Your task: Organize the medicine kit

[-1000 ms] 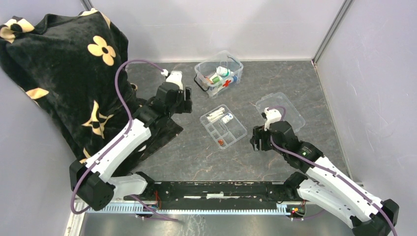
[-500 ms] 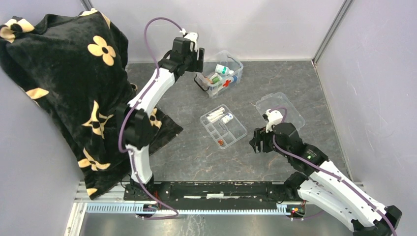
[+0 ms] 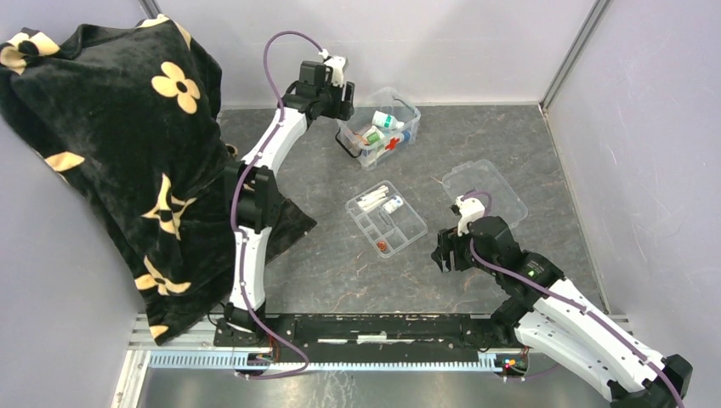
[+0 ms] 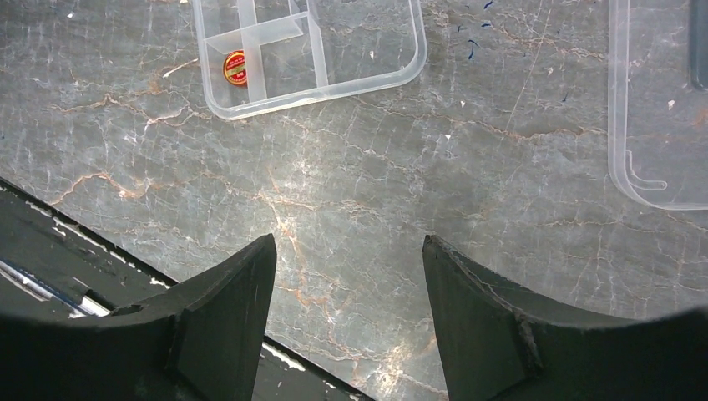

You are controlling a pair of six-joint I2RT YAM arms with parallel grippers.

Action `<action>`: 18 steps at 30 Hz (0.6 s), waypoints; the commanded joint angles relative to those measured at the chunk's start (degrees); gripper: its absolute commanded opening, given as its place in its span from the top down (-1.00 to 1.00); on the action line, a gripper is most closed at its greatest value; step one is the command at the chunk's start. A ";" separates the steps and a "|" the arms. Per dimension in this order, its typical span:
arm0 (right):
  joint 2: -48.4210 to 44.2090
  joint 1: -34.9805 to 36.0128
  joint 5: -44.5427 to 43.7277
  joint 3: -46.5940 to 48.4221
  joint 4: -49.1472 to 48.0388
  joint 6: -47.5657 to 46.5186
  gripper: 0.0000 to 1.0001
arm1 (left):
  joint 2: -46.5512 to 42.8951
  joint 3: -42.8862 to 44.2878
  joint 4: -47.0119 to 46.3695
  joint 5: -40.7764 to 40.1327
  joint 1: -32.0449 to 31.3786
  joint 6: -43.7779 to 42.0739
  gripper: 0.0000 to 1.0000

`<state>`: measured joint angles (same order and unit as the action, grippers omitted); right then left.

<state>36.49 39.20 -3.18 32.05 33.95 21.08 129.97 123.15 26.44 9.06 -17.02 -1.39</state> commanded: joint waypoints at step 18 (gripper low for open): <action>2.34 -0.13 2.12 -3.22 -4.94 -0.51 -0.43 | 7.63 5.35 -4.58 2.53 -0.38 -1.48 -0.05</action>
<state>38.52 39.20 -1.67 28.95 31.94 20.71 139.96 127.90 23.35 11.44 -17.32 -1.48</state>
